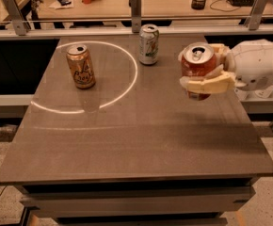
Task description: Knock coke can over
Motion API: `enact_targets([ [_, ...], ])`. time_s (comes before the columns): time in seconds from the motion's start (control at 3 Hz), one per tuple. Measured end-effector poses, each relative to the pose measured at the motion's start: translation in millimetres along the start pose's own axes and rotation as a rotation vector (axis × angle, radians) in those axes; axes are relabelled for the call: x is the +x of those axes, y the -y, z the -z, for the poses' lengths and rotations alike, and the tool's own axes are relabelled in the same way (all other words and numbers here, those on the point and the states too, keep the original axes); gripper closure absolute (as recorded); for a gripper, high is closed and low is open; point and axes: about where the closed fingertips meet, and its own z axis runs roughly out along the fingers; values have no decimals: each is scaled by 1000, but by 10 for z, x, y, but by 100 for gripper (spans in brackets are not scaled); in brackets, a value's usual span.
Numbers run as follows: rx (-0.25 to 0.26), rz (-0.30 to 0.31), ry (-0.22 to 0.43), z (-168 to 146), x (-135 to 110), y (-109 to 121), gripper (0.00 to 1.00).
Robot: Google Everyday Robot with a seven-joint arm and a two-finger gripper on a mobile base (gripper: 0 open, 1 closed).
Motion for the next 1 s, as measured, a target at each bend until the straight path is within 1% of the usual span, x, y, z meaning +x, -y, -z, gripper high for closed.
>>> enact_targets([
  [0.33,-76,90,-188,90,-75,57,100],
  [0.67,-121,192,-405,144,-15,67,100],
  [1.0,-166,287,-570,172,95,38,100],
])
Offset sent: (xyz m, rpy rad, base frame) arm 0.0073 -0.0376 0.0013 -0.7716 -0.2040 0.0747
